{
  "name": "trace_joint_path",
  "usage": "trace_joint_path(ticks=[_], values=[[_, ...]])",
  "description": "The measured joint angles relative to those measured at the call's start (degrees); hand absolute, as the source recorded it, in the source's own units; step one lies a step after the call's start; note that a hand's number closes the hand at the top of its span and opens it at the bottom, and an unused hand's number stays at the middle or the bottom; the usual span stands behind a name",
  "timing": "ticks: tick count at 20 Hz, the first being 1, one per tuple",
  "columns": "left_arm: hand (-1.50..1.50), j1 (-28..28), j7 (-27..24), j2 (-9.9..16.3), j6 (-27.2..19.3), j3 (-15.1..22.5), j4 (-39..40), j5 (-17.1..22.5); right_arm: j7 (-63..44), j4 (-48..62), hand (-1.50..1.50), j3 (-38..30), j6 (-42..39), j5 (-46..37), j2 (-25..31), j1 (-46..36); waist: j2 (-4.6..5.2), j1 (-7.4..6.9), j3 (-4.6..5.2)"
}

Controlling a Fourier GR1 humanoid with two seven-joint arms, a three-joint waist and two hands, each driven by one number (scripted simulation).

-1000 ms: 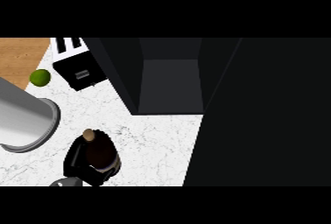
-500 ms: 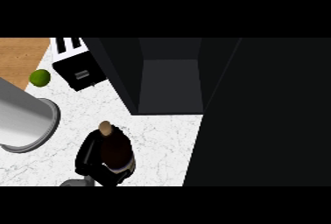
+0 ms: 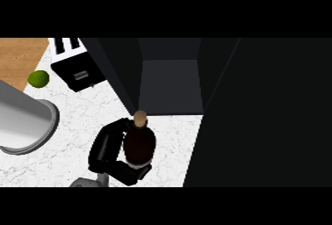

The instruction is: Pick up the wine, place it into the cabinet and close the cabinet

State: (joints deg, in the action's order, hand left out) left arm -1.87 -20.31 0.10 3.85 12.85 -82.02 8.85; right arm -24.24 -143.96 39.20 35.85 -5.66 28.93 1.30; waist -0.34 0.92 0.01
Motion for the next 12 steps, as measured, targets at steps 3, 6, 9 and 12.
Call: trace_joint_path(ticks=[3, 6, 9, 12], values=[[1.5, -1.4, 0.2, 0.0, -3.9, 1.1, -0.3, -0.5, 0.4, 0.0, -1.5, -0.2, 0.0, 0.1, 0.5, 0.5, 0.04, 0.02, 0.01], [1.5, -3.7, 1.3, -0.1, -6.8, 1.0, 0.6, -1.0, 1.5, -0.1, -1.5, -0.8, -0.3, 0.3, 1.5, 1.7, 0.08, 0.1, 0.0], [1.5, -7.3, 2.6, 0.0, -8.9, 0.3, 2.6, -2.1, 2.9, 0.0, -1.5, -0.4, -0.1, 0.5, 1.6, 2.7, 0.11, 0.26, 0.0], [1.5, -10.5, 2.6, 0.1, -10.3, -0.5, 5.4, -2.9, 3.6, -0.1, -1.5, -1.4, -0.6, 0.8, 2.4, 3.1, 0.17, 0.3, 0.01]])
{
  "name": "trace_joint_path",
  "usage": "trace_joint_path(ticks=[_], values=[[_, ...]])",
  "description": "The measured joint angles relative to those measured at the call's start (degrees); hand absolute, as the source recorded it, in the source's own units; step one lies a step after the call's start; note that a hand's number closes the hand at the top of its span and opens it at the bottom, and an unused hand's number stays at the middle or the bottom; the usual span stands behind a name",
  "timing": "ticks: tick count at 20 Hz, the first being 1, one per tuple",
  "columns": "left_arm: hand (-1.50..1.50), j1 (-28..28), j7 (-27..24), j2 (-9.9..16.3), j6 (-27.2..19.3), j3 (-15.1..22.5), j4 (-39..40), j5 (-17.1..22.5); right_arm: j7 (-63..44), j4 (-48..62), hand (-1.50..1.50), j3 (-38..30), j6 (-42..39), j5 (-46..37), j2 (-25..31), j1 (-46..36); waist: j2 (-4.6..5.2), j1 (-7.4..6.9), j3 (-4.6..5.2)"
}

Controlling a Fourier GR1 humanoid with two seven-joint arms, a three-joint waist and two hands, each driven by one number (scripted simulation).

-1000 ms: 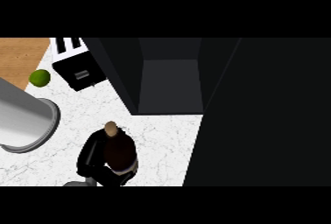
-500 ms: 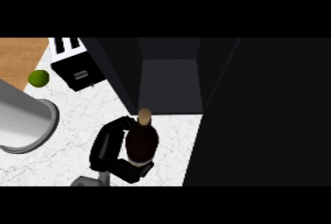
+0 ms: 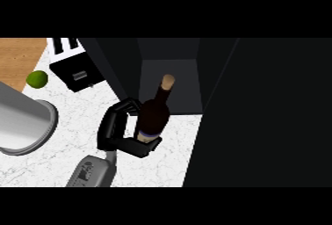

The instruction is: Pick up the wine, place it into the cabinet and close the cabinet

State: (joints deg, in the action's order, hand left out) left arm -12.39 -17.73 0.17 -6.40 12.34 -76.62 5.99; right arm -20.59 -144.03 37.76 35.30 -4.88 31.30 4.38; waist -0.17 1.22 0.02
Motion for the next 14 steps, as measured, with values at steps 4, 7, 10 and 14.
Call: trace_joint_path(ticks=[4, 7, 10, 14], values=[[1.5, -5.7, 0.3, -0.1, -1.7, -0.8, 4.7, -0.2, 0.7, 0.0, -1.5, -0.5, -0.2, 0.4, 0.3, 0.3, 0.06, 0.23, 0.01], [1.5, -8.9, -0.8, -0.1, -2.0, -1.5, 9.1, 0.1, 2.7, 0.1, -1.5, -0.3, -0.5, 0.7, 0.5, 1.9, 0.1, 0.34, 0.0], [1.5, -10.9, -1.4, 0.0, -2.7, -1.3, 11.9, 0.6, 3.2, 0.1, -1.5, -0.3, -0.5, 0.9, 0.4, 2.2, -0.13, 0.23, -0.08], [1.5, -11.6, -3.7, 0.3, -4.2, -0.4, 13.9, 1.8, 3.7, 0.0, -1.5, 0.4, -0.6, 1.1, 0.5, 2.2, -0.57, 0.18, -0.24]])
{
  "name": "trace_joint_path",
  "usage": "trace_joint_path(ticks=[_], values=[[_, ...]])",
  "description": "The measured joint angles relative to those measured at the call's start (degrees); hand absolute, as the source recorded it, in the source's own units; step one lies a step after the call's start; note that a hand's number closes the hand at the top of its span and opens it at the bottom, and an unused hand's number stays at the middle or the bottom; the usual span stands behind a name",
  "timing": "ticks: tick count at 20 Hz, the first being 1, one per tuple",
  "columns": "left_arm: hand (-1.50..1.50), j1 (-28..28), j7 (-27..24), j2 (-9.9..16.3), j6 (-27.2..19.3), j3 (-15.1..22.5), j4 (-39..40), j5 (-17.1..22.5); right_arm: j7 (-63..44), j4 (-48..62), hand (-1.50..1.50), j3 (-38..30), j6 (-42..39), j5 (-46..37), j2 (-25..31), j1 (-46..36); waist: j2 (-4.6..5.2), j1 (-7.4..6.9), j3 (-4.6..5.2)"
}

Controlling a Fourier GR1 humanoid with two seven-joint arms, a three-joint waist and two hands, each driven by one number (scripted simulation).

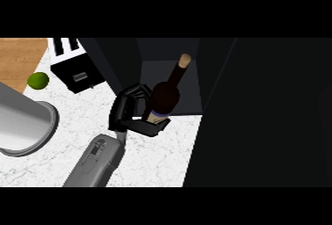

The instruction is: Pick up the wine, place it into the cabinet and close the cabinet

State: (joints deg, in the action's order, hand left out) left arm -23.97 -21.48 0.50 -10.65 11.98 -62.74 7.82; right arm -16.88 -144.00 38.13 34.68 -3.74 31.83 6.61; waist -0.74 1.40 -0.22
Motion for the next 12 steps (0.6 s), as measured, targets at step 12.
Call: trace_joint_path(ticks=[12], values=[[1.5, -1.0, -2.2, 1.0, -7.4, 3.0, 2.0, 5.2, 4.4, 0.6, -1.5, 0.7, -1.2, 1.1, 0.0, 1.3, -0.5, 0.73, -0.34]])
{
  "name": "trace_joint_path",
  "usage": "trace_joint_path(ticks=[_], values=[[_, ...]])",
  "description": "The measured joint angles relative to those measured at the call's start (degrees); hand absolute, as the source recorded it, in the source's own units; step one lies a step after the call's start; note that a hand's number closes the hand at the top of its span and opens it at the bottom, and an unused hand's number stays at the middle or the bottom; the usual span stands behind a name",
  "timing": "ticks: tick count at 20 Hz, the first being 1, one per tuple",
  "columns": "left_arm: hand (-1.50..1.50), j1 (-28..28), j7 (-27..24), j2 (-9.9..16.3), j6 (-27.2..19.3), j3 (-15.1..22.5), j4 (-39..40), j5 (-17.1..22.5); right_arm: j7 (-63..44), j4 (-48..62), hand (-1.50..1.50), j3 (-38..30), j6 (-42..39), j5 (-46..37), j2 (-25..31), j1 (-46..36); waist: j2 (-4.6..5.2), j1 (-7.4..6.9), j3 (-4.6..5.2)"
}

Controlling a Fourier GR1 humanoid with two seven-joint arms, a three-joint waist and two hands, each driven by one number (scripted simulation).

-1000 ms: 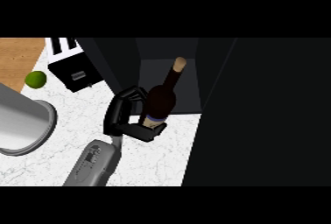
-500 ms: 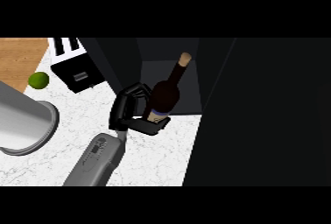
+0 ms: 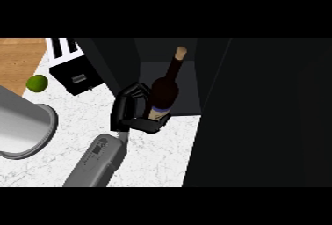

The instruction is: Pick up the wine, place it into the cabinet and close the cabinet

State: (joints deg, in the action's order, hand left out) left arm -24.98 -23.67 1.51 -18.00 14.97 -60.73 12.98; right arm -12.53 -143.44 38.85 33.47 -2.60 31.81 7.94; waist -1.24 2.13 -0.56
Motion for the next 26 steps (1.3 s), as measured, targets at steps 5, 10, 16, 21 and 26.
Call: trace_joint_path(ticks=[5, 10, 16, 21, 26], values=[[1.5, -0.2, 1.0, 0.4, -3.9, 1.1, 0.1, -0.7, 1.4, 0.2, -1.5, 0.2, -0.2, 0.4, -0.3, 0.4, -0.04, 0.5, -0.11], [1.5, -4.6, 5.3, 0.0, -7.4, 2.2, 4.1, -3.0, 2.1, 0.4, -1.5, 0.2, -0.7, 0.9, -0.8, 0.3, 0.71, 1.89, 0.03], [1.5, -17.4, 7.2, -1.1, -4.7, -1.8, 18.5, 0.4, 3.4, 0.4, -1.5, -0.1, -1.5, 1.4, -0.4, 1.3, 2.0, 3.16, 0.51], [1.5, -24.7, 5.7, -1.0, -2.9, -5.6, 28.7, 2.6, 4.2, 0.6, -1.5, 0.3, -2.0, 1.7, -0.6, 2.0, 2.54, 3.68, 0.62], [1.5, -29.3, 2.7, -0.8, -2.3, -8.7, 36.1, 3.3, 5.5, 0.4, -1.5, 0.0, -2.5, 2.0, -0.1, 3.4, 2.71, 4.0, 0.62]])
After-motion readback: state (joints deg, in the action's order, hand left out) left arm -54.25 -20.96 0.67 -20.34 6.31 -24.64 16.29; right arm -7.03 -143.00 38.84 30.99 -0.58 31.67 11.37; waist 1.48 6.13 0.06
